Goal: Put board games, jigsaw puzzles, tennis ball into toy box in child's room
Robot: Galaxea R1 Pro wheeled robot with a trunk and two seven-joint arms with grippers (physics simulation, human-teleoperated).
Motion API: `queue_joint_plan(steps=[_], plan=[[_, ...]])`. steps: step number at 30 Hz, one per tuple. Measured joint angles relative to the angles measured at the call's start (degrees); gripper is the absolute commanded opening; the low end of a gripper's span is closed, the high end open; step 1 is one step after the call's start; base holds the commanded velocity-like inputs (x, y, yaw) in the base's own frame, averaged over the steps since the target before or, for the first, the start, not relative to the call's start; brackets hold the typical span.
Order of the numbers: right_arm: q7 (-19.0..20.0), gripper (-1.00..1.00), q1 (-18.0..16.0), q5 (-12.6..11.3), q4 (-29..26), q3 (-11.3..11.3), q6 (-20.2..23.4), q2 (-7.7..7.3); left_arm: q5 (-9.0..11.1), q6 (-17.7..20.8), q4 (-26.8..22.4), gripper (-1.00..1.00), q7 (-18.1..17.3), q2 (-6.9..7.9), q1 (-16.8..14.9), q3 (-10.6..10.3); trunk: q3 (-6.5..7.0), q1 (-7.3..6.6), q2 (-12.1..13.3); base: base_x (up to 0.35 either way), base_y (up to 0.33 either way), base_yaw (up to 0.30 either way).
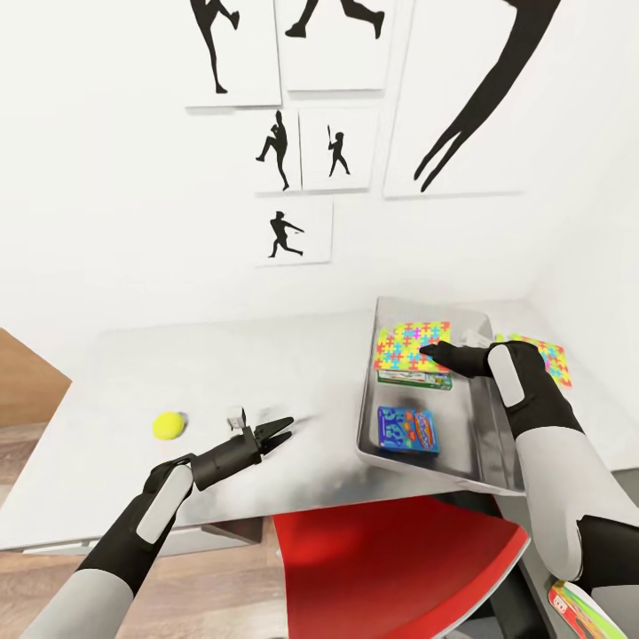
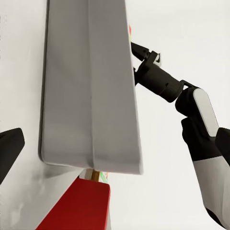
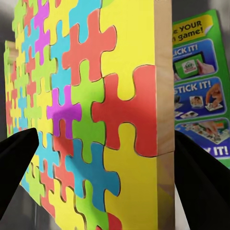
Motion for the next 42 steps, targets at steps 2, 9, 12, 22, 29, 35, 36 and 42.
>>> queue_joint_plan(steps=[2, 9, 12, 22, 29, 35, 36, 42], plan=[[0.0, -1.0, 0.0, -0.1, 0.0, 0.0, 0.0, 0.0, 0.0, 0.0, 0.0, 1.0, 0.0, 0.01, 0.0, 0.0, -0.04, 0.0, 0.0, 0.0, 0.0, 0.0], [0.0, -1.0, 0.0, -0.2, 0.0, 0.0, 0.0, 0.0, 0.0, 0.0, 0.0, 1.0, 0.0, -0.01, 0.0, 0.0, -0.11, 0.0, 0.0, 0.0, 0.0, 0.0], [0.0, -1.0, 0.0, -0.3, 0.0, 0.0, 0.0, -0.03, 0.0, 0.0, 0.0, 1.0, 0.0, -0.03, 0.0, 0.0, -0.12, 0.0, 0.0, 0.0, 0.0, 0.0], [0.0, -1.0, 0.0, -0.4, 0.1, 0.0, -0.2, -0.11, 0.0, 0.0, 0.0, 1.0, 0.0, -0.02, 0.0, 0.0, -0.13, 0.0, 0.0, 0.0, 0.0, 0.0], [0.0, 1.0, 0.0, 0.9, 0.1, 0.0, -0.2, -0.22, 0.0, 0.0, 0.0, 1.0, 0.0, -0.01, 0.0, 0.0, -0.14, 0.0, 0.0, 0.0, 0.0, 0.0], [0.0, 1.0, 0.0, 0.9, 0.1, 0.0, -0.8, -0.25, 0.0, 0.0, 0.0, 1.0, 0.0, -0.02, 0.0, 0.0, -0.14, 0.0, 0.0, 0.0, 0.0, 0.0], [0.0, 1.0, 0.0, 0.9, 0.1, 0.0, -1.1, -0.26, 0.0, 0.0, 0.0, 1.0, 0.0, -0.01, 0.0, 0.0, -0.14, 0.0, 0.0, 0.0, 0.0, 0.0], [-0.1, 1.0, 0.0, 0.9, 0.1, -0.1, -2.2, -0.29, 0.0, 0.0, 0.0, 1.0, 0.0, -0.02, 0.0, 0.0, -0.14, 0.0, 0.0, 0.0, 0.0, 0.0]])
